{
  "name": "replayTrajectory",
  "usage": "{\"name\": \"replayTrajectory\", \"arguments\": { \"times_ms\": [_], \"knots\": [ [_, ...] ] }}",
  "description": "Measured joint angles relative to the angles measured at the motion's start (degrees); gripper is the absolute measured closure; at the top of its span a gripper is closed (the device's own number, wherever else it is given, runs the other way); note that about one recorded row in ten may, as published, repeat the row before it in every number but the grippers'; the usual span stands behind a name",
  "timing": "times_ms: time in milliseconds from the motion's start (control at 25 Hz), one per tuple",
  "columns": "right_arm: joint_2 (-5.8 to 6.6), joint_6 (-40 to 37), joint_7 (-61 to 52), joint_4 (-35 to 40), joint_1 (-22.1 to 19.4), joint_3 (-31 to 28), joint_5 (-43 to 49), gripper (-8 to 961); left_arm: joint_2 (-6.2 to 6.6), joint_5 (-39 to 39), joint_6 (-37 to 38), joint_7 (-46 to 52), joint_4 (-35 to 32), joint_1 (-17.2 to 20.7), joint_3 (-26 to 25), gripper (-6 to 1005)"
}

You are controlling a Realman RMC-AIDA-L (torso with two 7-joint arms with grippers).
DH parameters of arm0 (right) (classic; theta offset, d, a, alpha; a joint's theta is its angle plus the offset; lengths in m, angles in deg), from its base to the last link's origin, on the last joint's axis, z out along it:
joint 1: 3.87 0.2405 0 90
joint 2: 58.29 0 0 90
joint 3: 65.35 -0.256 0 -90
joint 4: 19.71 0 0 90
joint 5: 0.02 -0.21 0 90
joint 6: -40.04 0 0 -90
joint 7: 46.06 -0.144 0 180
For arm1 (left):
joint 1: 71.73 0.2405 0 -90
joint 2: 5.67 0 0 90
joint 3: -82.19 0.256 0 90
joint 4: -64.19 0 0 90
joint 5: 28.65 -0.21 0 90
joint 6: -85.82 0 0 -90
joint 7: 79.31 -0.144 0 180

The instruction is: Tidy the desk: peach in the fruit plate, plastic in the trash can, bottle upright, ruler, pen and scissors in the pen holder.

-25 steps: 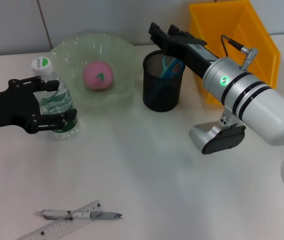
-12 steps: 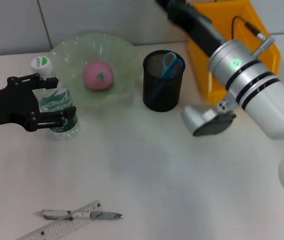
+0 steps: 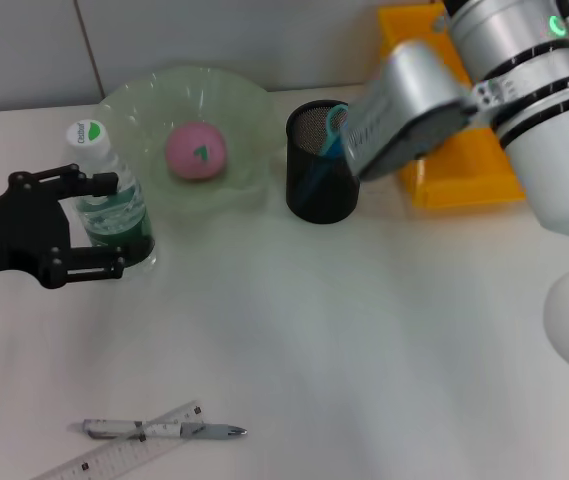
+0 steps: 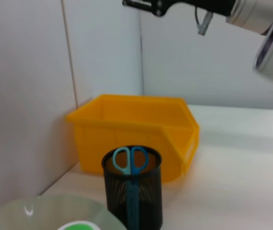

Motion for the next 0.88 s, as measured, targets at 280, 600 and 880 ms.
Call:
{"name": "replayTrajectory", "arguments": {
  "times_ms": [280, 600, 880],
  "knots": [
    [0.15, -1.88, -30.12, 8.21, -2.13, 5.02, -7.17, 253, 0.17, 1.55, 4.95, 0.14, -2.68, 1.74, -0.55, 231],
    [0.58, -26.2, -75.89, 19.29, -8.35, -1.04, -2.0, 239, 0.23, 1.54, 9.75, -0.05, -3.69, 3.13, -0.53, 233],
    [1.05, -55.04, -89.07, 28.65, -8.8, -8.86, -2.18, 228, 0.55, 1.17, 10.91, -0.45, -3.86, 3.53, -0.53, 235]
  ]
}}
